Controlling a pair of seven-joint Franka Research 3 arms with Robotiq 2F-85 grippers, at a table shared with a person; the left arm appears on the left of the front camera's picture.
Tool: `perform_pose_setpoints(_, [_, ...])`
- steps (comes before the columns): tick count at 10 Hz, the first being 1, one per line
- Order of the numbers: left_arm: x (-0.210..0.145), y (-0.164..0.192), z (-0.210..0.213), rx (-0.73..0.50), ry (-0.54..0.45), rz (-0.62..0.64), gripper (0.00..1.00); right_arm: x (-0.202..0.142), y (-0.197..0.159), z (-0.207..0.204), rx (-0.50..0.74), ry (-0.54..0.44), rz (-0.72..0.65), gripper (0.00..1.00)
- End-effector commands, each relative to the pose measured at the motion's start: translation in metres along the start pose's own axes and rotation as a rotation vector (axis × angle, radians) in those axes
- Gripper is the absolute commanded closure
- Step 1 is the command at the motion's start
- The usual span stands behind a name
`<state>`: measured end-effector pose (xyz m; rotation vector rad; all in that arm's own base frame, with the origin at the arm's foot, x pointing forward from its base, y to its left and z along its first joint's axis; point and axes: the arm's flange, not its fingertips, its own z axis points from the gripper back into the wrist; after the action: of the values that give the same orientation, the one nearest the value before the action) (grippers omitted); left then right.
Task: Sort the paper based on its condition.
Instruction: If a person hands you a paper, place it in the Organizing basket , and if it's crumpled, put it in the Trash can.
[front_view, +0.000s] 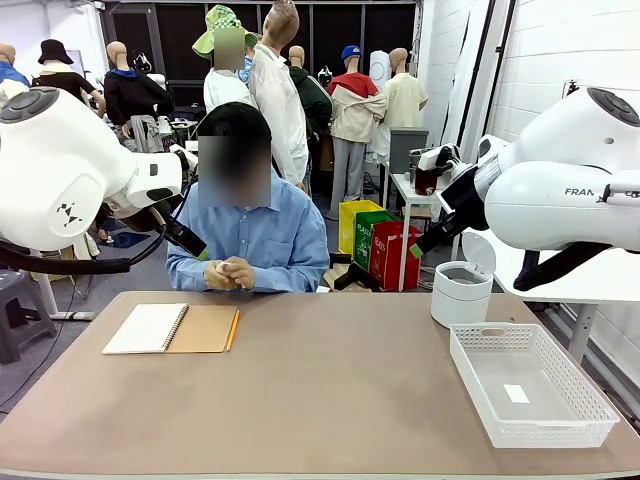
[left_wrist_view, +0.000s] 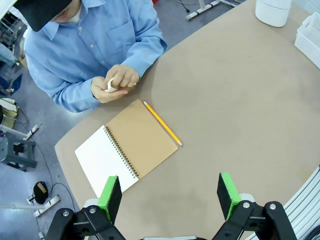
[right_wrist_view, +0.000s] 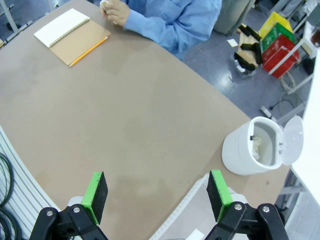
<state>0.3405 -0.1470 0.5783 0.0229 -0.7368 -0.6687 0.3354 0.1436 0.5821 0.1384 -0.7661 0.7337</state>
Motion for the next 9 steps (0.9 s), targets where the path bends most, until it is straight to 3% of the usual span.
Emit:
perform_pose_setpoints(1, [0.0003,0.0000,-0.0003,0.000,0.000,-0.004,0.00,0.0008,-0.0002,0.0006,0.001,0.000,0.000,0.00])
perform_pose_setpoints(9, [0.0003,0.0000,-0.0003,0.000,0.000,-0.004,0.00,0.0008,-0.0002,0.0006,0.001,0.000,0.000,0.00])
